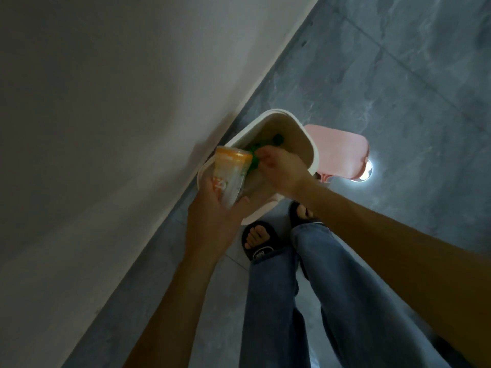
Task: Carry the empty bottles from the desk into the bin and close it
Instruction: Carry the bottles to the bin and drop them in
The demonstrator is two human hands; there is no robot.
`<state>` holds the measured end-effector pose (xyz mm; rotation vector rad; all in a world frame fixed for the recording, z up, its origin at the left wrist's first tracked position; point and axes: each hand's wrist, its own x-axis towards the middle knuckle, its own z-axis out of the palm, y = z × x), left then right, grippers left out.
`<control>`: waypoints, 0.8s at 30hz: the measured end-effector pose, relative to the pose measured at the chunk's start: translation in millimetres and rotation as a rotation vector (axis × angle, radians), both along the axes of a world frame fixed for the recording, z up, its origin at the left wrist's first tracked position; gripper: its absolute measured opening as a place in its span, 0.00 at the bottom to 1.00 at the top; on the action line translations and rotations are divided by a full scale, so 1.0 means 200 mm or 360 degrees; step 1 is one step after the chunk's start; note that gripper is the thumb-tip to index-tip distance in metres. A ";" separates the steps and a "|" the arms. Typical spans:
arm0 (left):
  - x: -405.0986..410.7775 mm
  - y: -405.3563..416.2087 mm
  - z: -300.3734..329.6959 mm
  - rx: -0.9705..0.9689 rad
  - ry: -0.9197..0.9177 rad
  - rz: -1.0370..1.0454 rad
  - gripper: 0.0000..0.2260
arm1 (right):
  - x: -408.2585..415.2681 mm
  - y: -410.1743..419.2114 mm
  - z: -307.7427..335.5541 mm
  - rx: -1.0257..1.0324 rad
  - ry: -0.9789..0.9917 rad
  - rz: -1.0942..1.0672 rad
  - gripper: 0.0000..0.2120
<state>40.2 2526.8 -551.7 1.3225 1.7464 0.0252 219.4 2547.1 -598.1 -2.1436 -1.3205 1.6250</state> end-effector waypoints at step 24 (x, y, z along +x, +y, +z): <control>0.31 0.19 -0.68 0.0195 0.0188 -0.0622 0.28 | 0.27 -0.37 -0.07 0.1176 -0.0638 0.0958 0.17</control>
